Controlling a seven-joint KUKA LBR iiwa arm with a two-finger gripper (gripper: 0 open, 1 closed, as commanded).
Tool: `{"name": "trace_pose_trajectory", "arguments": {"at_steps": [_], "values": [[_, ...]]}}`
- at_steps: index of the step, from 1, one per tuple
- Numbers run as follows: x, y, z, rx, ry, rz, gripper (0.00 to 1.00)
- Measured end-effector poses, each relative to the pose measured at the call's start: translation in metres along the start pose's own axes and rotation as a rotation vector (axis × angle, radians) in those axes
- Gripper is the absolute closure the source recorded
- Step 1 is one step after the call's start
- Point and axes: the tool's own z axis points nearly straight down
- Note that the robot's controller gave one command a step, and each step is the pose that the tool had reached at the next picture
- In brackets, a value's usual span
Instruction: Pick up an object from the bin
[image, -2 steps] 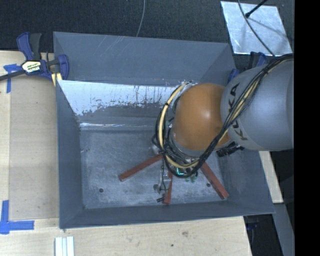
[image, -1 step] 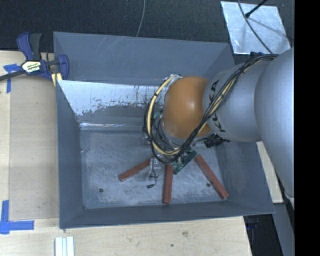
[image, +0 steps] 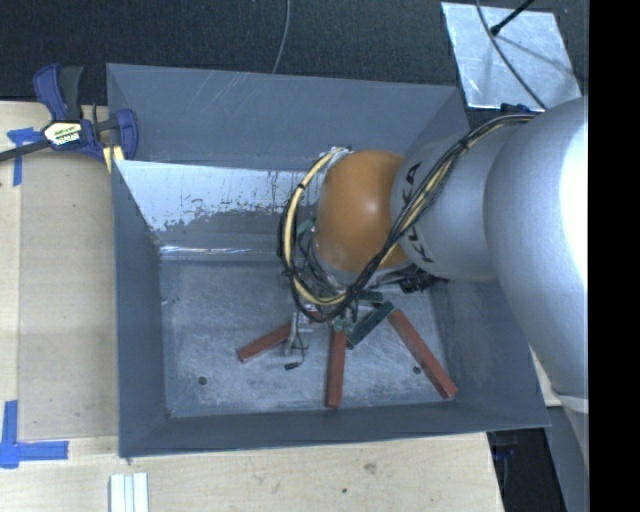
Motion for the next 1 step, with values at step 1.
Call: {"name": "trace_pose_trajectory", "arguments": {"at_steps": [1], "values": [[0.0065,0.0079,0.0024,-0.001,0.006,0.019,0.00]]}}
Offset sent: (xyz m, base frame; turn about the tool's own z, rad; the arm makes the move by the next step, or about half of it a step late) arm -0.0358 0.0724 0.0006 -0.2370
